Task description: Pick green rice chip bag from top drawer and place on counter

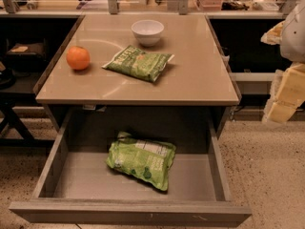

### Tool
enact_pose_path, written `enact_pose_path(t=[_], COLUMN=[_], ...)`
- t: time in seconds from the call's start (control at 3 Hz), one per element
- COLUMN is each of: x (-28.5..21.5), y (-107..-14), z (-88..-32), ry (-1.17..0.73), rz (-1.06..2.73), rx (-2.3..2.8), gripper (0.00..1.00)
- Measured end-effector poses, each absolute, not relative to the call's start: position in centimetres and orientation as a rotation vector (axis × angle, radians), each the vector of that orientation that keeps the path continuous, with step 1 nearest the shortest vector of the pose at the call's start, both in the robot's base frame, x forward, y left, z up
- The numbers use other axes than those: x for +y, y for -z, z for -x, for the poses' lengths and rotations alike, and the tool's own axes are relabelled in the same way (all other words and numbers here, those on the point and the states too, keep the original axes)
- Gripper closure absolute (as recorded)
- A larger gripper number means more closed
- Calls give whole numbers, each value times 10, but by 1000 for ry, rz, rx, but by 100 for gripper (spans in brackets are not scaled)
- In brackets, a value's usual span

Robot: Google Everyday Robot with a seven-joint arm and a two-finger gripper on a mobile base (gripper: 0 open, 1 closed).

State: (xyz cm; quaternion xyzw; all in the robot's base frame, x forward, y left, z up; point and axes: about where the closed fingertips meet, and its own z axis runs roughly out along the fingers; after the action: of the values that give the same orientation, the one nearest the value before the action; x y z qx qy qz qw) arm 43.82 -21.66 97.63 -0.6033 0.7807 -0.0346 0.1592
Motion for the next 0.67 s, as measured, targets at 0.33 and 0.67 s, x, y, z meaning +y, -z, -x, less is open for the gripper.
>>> enact_pose_path(t=[0.33,0.67], x=[-210,-177], y=[-972,-951], z=[-435,-427], ry=[108,70], rz=[1724,1742], rx=[2233,2253], gripper=[0,0])
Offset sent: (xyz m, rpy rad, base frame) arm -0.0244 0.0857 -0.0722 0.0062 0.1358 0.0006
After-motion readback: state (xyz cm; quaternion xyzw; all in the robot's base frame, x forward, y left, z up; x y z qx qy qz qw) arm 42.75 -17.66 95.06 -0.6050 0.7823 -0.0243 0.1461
